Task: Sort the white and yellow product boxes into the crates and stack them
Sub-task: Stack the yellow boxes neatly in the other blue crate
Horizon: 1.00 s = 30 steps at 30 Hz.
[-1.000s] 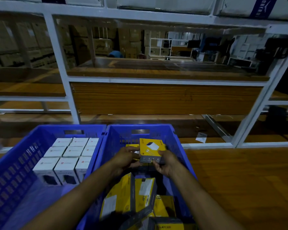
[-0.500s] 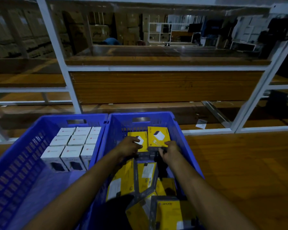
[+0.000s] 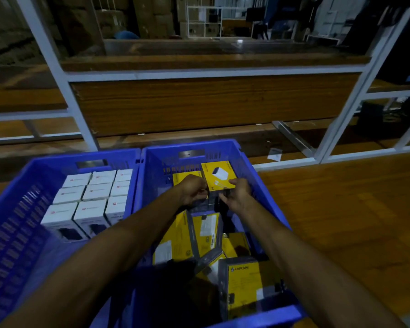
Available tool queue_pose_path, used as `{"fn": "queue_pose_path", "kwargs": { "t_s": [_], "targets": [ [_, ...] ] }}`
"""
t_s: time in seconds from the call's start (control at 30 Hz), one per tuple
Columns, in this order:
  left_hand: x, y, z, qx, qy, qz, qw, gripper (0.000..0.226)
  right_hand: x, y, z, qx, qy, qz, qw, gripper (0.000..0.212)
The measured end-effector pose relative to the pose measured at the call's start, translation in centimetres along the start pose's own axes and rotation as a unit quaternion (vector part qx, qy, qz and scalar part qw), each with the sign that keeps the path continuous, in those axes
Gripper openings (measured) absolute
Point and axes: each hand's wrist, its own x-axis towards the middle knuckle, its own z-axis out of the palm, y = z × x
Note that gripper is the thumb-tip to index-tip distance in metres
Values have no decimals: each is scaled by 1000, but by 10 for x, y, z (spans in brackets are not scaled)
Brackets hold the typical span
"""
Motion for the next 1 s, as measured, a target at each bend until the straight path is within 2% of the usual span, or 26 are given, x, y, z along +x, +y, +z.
{"fn": "queue_pose_path", "kwargs": {
  "t_s": [0.07, 0.13, 0.2, 0.27, 0.33, 0.4, 0.5, 0.57, 0.6, 0.67, 0.73, 0.8, 0.87, 0.93, 1.0],
  "targets": [
    [2, 1, -4, -5, -7, -9, 1000, 17, -1, -2, -1, -6, -13, 1, 1000, 19],
    [2, 2, -7, 2, -14, -12, 1000, 29, 1, -4, -2, -31, -26, 7, 999, 28],
    [0, 4, -8, 23, -28, -9, 999, 32, 1, -4, -3, -95, -39, 24, 994, 31],
    [-2, 4, -8, 85, -33, 3, 996, 29, -3, 2, -2, -185, -48, 37, 981, 32],
    [-5, 4, -11, 211, -8, 28, 977, 22, -4, 14, 3, -281, -44, -9, 959, 28],
    [-12, 2, -16, 352, -3, 53, 935, 17, -7, 27, 9, -421, -46, -108, 899, 22],
    [-33, 1, -32, 519, -36, 69, 851, 28, -16, 36, 20, -567, -101, -200, 793, 35],
    [-49, -1, -41, 607, -70, 31, 791, 26, -27, 40, 24, -610, -142, -197, 755, 34],
    [-53, -5, -44, 648, -82, -3, 758, 23, -33, 42, 23, -629, -158, -178, 740, 33],
    [-61, -10, -49, 696, -112, -47, 708, 32, -46, 51, 21, -661, -191, -125, 715, 35],
    [-71, -10, -50, 700, -110, -51, 703, 47, -58, 58, 19, -665, -217, -69, 711, 37],
    [-79, -7, -49, 698, -101, -41, 707, 56, -63, 61, 18, -644, -222, -39, 731, 36],
    [-81, -5, -53, 697, -110, -17, 708, 47, -69, 55, 19, -612, -231, -25, 756, 30],
    [-75, -6, -62, 688, -89, -5, 721, 30, -74, 43, 22, -592, -245, -10, 768, 33],
    [-74, -2, -70, 635, -40, 21, 771, 21, -76, 26, 24, -588, -237, -35, 773, 37]
  ]
}}
